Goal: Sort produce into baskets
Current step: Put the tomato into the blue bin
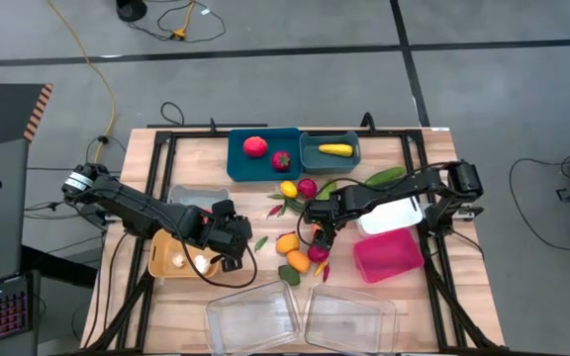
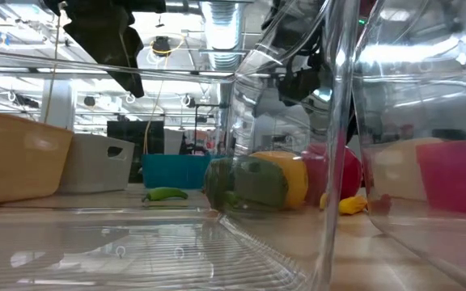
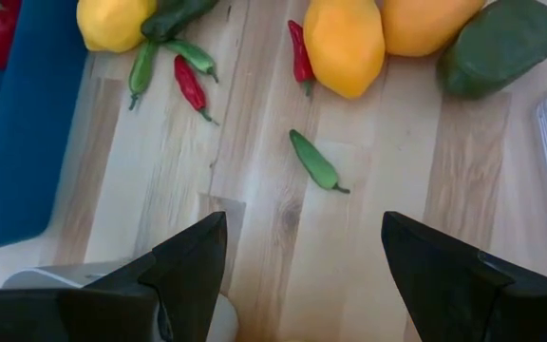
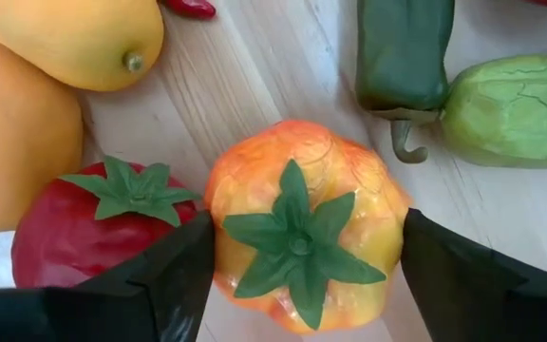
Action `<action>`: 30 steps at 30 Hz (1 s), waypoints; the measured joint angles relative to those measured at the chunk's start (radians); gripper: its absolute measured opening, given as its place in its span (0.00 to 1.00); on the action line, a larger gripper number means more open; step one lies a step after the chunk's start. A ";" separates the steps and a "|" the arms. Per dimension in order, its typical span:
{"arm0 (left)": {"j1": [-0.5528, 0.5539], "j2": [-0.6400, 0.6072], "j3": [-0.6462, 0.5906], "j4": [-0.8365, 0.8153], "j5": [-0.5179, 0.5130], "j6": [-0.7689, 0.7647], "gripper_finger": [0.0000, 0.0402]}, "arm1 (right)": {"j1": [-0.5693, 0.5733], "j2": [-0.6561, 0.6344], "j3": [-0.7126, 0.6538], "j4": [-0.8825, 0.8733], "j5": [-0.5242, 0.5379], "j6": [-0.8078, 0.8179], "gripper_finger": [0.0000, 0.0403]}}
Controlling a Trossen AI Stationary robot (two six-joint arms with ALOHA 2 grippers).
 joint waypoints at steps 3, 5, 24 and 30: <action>0.000 0.000 0.000 0.000 -0.013 0.000 0.67 | -0.006 -0.023 0.015 -0.020 -0.020 0.003 0.81; 0.000 0.000 0.000 0.000 -0.021 -0.001 0.67 | -0.008 -0.046 0.035 -0.026 -0.024 0.003 0.81; 0.000 0.000 0.000 0.041 -0.027 -0.063 0.67 | -0.198 -0.107 0.208 0.395 0.032 -0.184 0.81; 0.000 0.000 0.000 0.045 -0.027 -0.064 0.67 | -0.300 -0.038 0.211 0.607 0.048 -0.218 0.81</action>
